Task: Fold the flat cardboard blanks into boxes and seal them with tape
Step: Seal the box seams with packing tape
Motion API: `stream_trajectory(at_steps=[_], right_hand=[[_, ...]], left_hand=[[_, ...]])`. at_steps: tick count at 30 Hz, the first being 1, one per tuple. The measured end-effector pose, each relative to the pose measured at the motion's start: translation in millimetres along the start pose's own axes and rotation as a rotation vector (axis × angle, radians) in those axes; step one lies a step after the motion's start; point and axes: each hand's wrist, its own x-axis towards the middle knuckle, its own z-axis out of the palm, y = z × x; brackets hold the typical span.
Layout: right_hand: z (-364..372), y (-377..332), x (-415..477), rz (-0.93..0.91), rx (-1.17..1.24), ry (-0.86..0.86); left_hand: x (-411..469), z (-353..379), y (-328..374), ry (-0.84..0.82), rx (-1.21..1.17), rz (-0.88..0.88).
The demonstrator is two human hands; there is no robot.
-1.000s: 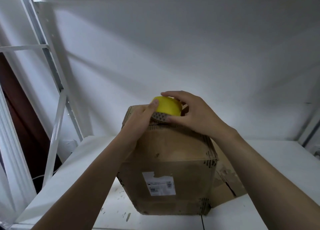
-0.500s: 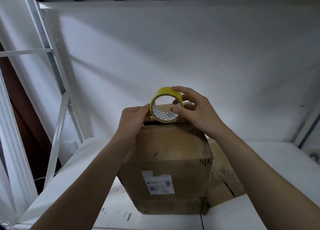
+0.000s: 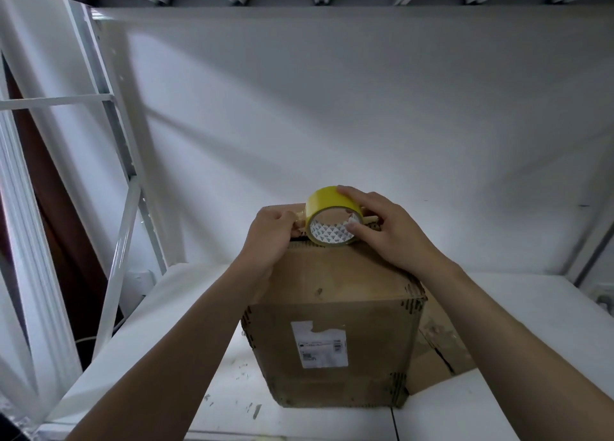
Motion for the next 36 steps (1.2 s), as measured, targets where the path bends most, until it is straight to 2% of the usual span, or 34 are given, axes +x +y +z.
stream_trajectory(at_steps=[6,12,17,24,28,31,36], right_hand=[[-2.2,11.2,1.3,0.019,-0.055,-0.029],[-4.6,14.5,3.2,-0.007,-0.069,-0.041],[-11.0,8.1,13.3,-0.038,-0.214,-0.083],[-21.4,4.4,26.3,-0.002,-0.370,-0.125],[-25.8,4.2,21.4,0.002,-0.363,-0.105],[-12.5,3.4,11.6,0.001,-0.337,-0.036],[6.4,9.6,-0.2,0.006,-0.364,0.134]], left_hand=[[4.0,-3.5,6.1,-0.094,-0.061,-0.030],[9.9,-9.5,11.9,-0.055,0.046,-0.036],[16.4,-30.4,22.8,-0.111,0.048,-0.074],[22.4,-36.0,17.4,-0.062,-0.068,-0.152],[16.6,-40.7,10.6,-0.111,-0.118,-0.140],[10.1,-27.5,4.5,-0.017,-0.079,-0.062],[-1.3,-8.8,15.2,0.290,0.033,0.200]])
